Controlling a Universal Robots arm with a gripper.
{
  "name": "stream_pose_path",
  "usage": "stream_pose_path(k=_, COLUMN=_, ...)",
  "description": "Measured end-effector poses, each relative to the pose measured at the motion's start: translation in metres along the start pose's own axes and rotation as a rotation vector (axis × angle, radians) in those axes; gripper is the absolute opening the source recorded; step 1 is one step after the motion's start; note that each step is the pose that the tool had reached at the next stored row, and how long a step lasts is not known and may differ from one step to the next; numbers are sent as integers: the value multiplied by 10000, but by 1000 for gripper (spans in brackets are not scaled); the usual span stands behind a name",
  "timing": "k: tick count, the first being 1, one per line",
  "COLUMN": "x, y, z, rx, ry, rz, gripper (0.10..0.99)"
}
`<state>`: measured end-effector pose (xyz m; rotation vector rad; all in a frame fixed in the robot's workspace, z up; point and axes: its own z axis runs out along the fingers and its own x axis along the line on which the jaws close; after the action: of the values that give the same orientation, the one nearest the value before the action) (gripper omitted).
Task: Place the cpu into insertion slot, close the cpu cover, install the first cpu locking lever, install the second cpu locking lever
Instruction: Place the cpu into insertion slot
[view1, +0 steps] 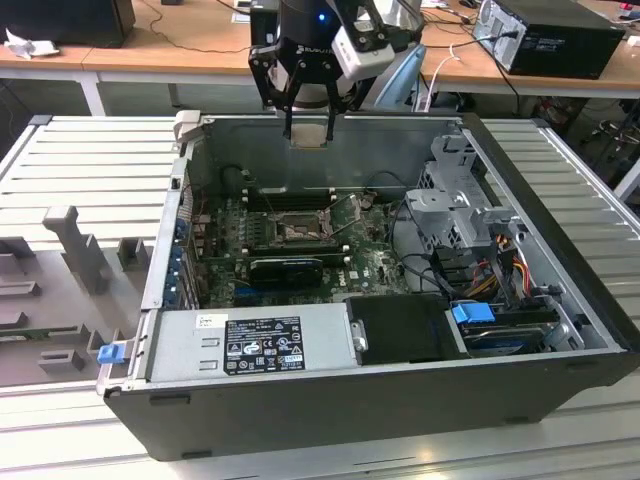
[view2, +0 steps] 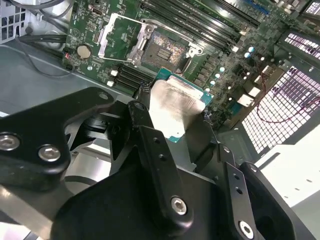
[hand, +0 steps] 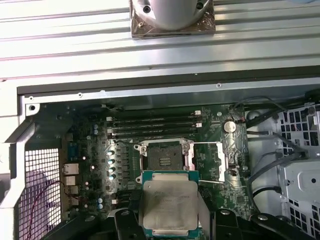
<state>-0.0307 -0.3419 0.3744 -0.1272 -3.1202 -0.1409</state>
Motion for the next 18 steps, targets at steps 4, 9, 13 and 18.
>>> stream_pose_path(k=4, x=0, y=-1, z=10, rx=-5, ry=-20, rz=229, gripper=529)
stream_pose_path(k=9, x=0, y=-2, z=26, rx=-3, ry=-20, rz=231, gripper=529)
stream_pose_path(k=13, x=-1, y=-2, z=27, rx=-7, ry=-31, rz=337, gripper=529)
stream_pose_path(k=18, x=-1, y=-2, z=27, rx=-10, ry=-43, rz=482, gripper=529)
